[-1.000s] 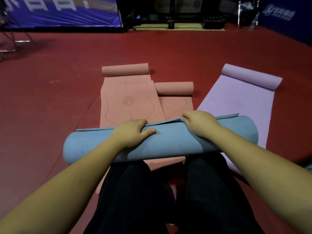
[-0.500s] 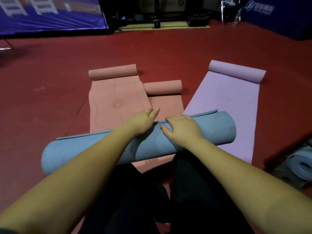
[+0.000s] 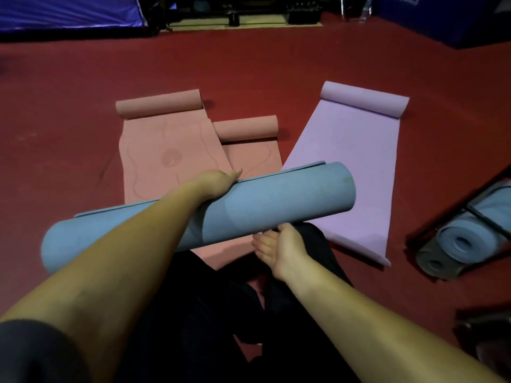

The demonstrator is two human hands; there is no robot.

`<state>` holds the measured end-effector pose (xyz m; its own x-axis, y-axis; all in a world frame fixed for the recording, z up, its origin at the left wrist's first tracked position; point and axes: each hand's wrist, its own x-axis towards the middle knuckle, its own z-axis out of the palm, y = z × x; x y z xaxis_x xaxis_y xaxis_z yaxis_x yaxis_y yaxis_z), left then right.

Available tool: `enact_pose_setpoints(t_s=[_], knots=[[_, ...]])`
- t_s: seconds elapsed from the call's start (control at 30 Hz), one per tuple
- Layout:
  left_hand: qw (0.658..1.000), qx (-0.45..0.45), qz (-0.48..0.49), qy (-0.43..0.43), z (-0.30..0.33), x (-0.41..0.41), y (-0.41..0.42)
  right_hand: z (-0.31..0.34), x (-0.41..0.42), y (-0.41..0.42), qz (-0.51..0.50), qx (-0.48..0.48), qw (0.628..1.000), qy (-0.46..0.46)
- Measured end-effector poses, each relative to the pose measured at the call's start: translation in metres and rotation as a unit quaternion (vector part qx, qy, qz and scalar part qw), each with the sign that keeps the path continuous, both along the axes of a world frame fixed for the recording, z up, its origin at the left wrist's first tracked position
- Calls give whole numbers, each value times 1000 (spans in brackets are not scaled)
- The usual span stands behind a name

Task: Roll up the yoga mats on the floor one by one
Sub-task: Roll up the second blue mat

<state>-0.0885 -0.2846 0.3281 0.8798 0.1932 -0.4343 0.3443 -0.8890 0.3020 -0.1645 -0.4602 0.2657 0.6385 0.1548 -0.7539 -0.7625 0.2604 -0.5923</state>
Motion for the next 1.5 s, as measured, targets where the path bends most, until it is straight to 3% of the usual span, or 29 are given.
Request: enact_pose_setpoints(t_s=[0.13, 0.27, 0.43, 0.6, 0.77, 0.87, 1.0, 1.13, 1.3, 1.4, 1.5], knots=[[1000, -7, 10, -9, 2, -5, 0, 8, 12, 24, -75, 44, 995, 42], [998, -10, 32, -50, 17, -15, 5, 29, 11, 42, -123, 65, 990, -9], [967, -105, 96, -213, 81, -11, 11, 99, 47, 55, -150, 122, 968, -158], [909, -244, 128, -313, 141, -3, -3, 163, 73, 53, -152, 49, 935, -317], [819, -479, 152, -279, 121, -4, -30, 165, 70, 24, -170, -65, 908, -378], [767, -580, 156, -226, 86, -6, -51, 125, 66, -1, -176, -140, 901, -371], [738, -634, 169, -161, 35, -13, -86, 32, 62, -45, -164, -183, 910, -334], [712, -663, 191, -131, 3, -34, -115, 26, 29, -75, -156, -186, 925, -292], [707, -666, 175, -160, -11, -40, -137, 41, 42, -108, -107, -111, 920, -359], [778, -580, 152, -184, -31, -37, -151, 36, 46, -121, -61, -169, 898, -402], [804, -536, 167, -196, -45, -40, -157, 23, 44, -132, -26, -217, 877, -428]])
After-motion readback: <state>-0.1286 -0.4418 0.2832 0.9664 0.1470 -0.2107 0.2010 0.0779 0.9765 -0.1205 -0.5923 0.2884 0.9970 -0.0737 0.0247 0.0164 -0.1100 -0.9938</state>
